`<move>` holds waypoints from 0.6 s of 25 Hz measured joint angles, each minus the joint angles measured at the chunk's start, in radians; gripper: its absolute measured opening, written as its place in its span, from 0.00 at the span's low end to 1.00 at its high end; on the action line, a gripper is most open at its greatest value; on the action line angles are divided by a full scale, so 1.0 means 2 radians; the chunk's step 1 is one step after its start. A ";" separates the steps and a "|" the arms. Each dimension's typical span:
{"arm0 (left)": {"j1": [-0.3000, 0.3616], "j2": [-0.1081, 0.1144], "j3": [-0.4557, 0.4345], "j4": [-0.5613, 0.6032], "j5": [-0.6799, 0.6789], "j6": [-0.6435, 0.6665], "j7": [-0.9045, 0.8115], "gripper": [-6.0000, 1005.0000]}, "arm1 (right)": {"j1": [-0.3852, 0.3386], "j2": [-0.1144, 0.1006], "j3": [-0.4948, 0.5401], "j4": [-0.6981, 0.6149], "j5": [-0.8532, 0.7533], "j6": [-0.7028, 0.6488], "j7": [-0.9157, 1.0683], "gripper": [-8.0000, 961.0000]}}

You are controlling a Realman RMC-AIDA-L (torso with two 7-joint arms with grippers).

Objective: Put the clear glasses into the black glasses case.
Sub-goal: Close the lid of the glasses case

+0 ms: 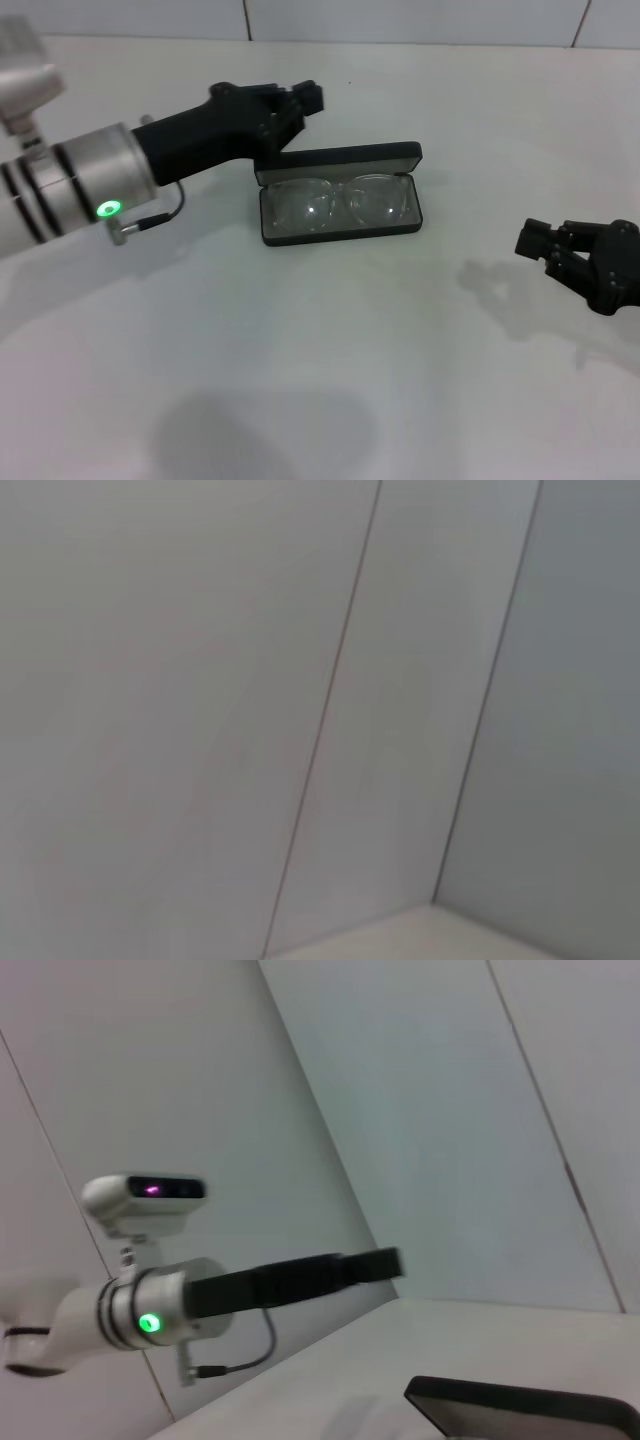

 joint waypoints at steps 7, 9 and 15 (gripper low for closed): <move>-0.035 -0.001 0.076 0.000 -0.001 -0.105 -0.052 0.08 | 0.005 0.002 -0.003 0.010 0.000 -0.001 -0.003 0.14; -0.037 -0.001 0.094 0.000 -0.002 -0.129 -0.056 0.08 | 0.007 0.002 -0.005 0.011 0.001 -0.001 -0.003 0.14; -0.038 -0.002 0.138 0.000 -0.001 -0.179 -0.075 0.08 | 0.012 0.002 -0.007 0.024 0.002 -0.002 -0.003 0.14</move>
